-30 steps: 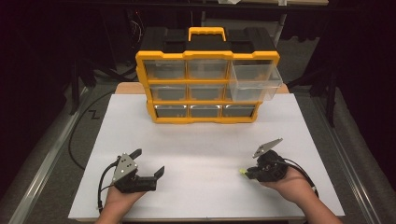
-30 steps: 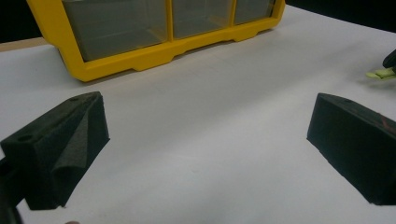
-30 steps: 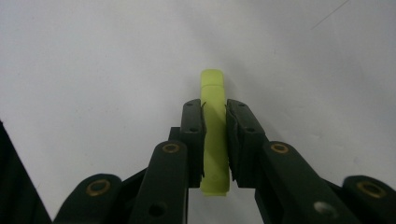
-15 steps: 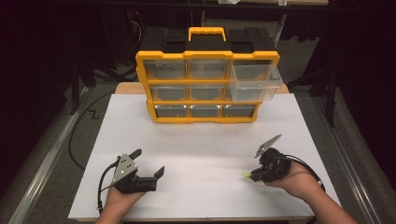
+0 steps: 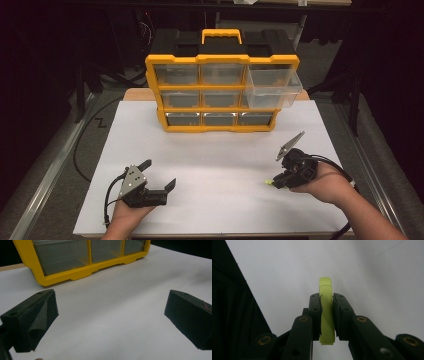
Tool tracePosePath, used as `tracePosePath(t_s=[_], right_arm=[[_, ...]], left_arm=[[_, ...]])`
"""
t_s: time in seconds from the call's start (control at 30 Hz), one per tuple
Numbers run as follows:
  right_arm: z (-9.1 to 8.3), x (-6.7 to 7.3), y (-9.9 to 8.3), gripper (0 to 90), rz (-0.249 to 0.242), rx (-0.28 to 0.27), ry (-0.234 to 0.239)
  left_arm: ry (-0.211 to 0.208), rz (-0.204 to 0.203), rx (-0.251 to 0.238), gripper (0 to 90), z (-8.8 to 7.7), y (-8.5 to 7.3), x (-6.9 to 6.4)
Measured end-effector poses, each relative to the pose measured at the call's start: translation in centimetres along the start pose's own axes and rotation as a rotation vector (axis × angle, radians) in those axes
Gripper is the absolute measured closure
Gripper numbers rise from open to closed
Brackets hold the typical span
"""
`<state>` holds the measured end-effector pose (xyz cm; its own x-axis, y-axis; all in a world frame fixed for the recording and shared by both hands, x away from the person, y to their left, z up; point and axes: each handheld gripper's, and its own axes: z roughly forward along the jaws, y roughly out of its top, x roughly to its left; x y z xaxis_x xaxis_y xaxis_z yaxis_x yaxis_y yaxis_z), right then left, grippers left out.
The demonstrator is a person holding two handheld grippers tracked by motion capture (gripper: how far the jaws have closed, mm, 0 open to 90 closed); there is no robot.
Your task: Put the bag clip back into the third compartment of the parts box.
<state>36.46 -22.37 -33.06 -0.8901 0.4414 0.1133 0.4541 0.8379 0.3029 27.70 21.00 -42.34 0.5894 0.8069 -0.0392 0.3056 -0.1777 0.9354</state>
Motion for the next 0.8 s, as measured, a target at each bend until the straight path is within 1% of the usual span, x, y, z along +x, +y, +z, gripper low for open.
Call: tracePosePath(t_s=[0.03,0.07,0.1,0.13,0.17,0.4,0.5,0.7,0.77,0.8], right_arm=[[-0.7,0.1,0.3,79.7,-0.005,0.005,-0.005],[-0.7,0.1,0.3,79.7,-0.005,0.005,-0.005],[-1.1,0.1,0.4,79.7,-0.004,0.007,-0.007],[-1.9,0.1,0.7,79.7,-0.009,0.012,-0.014],[-1.9,0.1,0.7,79.7,-0.009,0.012,-0.014],[-4.6,0.3,1.8,79.7,-0.015,0.036,-0.034],[-5.6,0.3,2.2,79.7,-0.021,0.029,-0.009],[-7.3,0.5,3.1,79.7,-0.055,0.044,-0.004],[-8.1,0.5,3.3,79.7,-0.057,0.041,-0.002],[-8.1,0.5,3.3,79.7,-0.057,0.041,-0.002]], left_arm=[[-0.001,-0.002,-0.006,0.2,-0.1,0.0,0.0],[-0.001,-0.002,-0.006,0.2,-0.1,0.0,0.0],[0.000,-0.002,-0.007,0.2,-0.1,0.0,0.0],[0.000,-0.003,-0.007,0.2,-0.1,0.0,0.0],[-0.001,-0.005,-0.007,0.2,-0.1,0.0,0.1],[0.002,-0.008,-0.011,0.2,0.0,0.0,0.2],[0.004,-0.013,-0.007,0.2,0.0,0.0,0.2],[0.002,-0.010,-0.006,0.2,0.0,0.0,0.2],[0.000,-0.006,-0.005,0.2,0.0,0.0,0.1],[0.000,-0.006,-0.005,0.2,0.0,0.0,0.1]])
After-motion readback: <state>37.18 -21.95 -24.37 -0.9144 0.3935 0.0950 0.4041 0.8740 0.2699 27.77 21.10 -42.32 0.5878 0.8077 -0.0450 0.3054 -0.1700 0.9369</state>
